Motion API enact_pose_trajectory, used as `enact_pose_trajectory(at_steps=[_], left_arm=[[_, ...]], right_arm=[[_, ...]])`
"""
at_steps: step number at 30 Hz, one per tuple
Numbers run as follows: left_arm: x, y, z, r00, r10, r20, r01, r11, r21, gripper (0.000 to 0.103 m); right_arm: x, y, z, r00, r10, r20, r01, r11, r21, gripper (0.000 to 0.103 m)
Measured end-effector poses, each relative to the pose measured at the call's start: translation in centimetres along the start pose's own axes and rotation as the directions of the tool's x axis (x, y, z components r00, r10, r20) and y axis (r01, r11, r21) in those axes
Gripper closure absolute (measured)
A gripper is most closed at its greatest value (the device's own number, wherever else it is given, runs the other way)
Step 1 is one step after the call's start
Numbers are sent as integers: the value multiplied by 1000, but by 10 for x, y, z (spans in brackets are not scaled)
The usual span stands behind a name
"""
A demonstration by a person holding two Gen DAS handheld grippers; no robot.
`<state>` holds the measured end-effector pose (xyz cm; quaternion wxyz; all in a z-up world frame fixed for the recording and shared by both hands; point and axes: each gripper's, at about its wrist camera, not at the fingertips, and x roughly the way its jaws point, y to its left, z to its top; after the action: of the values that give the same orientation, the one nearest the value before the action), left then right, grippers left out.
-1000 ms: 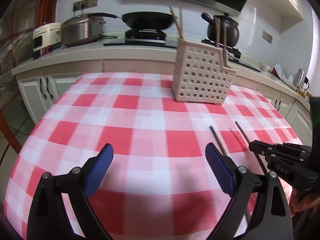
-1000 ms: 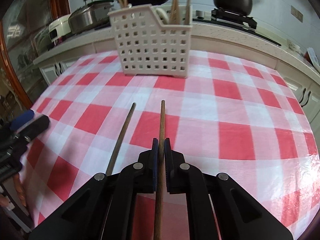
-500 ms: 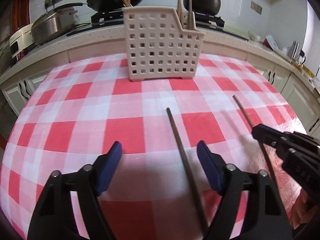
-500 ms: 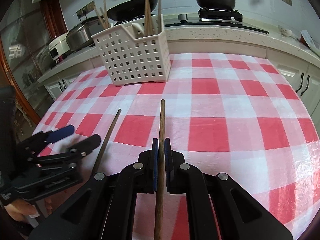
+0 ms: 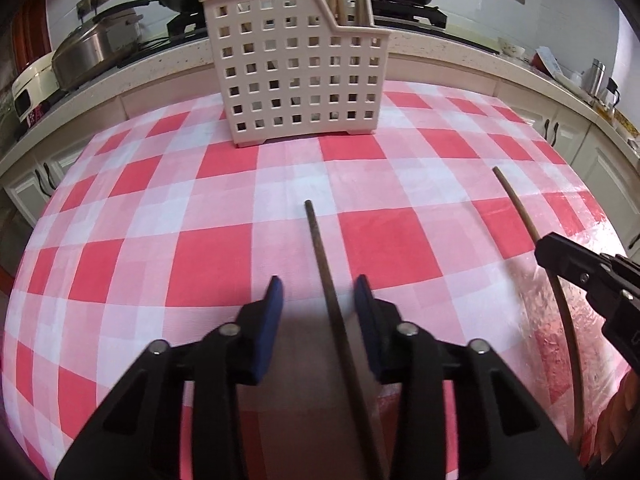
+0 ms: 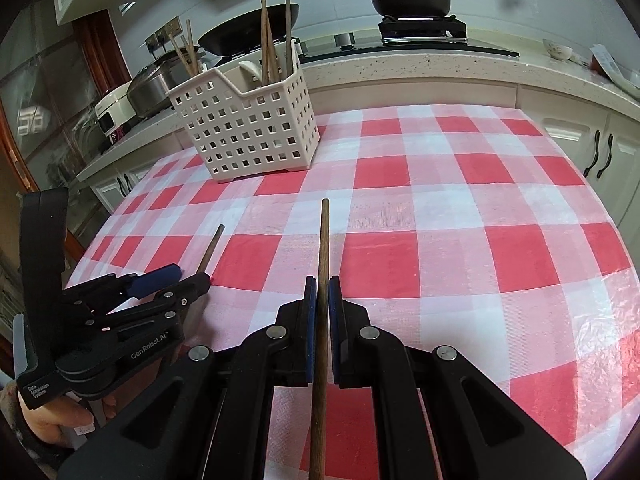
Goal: Organize utensils
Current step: 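Grasp a wooden chopstick with the right tool while the left tool grasps another, then lift both chopsticks upright and carry them over the white basket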
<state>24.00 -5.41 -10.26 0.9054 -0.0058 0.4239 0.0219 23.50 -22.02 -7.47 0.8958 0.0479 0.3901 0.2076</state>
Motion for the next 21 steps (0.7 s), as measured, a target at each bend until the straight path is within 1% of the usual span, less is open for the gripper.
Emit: enact_pose_trajectory(at_steps=[2, 4, 6, 15, 18, 21], left_arm=[[-1, 0, 0, 1000, -5, 2, 5, 1000, -4, 78], [-1, 3, 0, 1000, -15, 4, 15, 1000, -20, 90], [-1, 5, 0, 1000, -26, 4, 26, 999, -29, 95], [-6, 12, -4, 996, -84, 18, 84, 995, -46, 98], [-16, 14, -5, 995, -88, 53, 90, 995, -45, 98], [-31, 17, -3, 991, -91, 97, 95, 994, -47, 98]], right_arm=[[0, -1, 0, 1000, 1, -2, -1, 1000, -2, 97], [0, 0, 0, 1000, 0, -3, 0, 1000, -4, 97], [0, 2, 0, 1000, -3, -5, 3, 1000, -6, 97], [2, 9, 0, 1000, -11, -7, 11, 1000, -14, 97], [0, 12, 2, 1000, -11, 1, 11, 1000, -15, 97], [-6, 17, 5, 1000, 4, 27, -4, 1000, -17, 97]])
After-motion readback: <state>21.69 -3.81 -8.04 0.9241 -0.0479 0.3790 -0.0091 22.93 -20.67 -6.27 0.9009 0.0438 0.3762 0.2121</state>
